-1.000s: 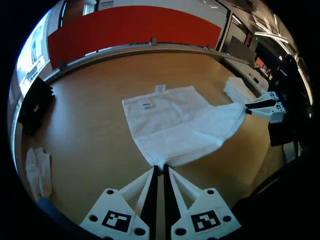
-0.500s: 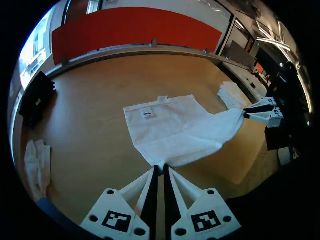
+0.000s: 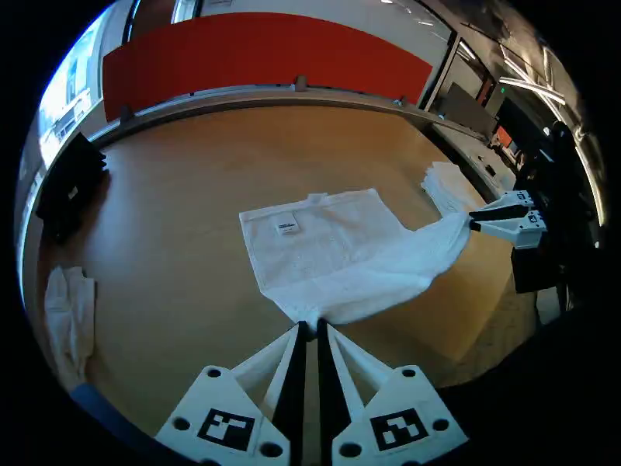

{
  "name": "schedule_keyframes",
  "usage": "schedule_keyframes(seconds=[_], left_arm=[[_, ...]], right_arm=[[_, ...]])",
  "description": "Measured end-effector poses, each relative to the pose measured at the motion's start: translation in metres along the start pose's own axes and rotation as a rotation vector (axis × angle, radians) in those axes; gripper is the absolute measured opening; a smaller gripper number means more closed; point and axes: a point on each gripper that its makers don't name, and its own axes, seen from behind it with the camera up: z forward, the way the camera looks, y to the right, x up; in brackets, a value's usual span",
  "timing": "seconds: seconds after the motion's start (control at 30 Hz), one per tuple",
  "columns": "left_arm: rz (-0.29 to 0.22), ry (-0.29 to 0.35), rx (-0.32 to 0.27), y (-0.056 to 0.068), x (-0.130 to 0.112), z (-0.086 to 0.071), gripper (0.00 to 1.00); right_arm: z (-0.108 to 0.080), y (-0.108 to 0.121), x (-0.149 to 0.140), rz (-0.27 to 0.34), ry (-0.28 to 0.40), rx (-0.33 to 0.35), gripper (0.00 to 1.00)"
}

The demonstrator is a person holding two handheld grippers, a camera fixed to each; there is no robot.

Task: Fold towel

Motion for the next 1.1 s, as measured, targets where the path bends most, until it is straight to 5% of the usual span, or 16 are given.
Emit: schedule_keyframes(seconds=[0.5,1.1], left_arm=[[-0.026,0.029,0.017,-0.022,0.029,0.035,0.09],[0.009,0.03,0.043,-0.051,0.057,0.081,0.1]], right_arm=[[0.033,0.032,0.019,0.017,0.005,-0.045,0.16],[0.073,0.056,0.016,0.038,-0.038,-0.074,0.16]])
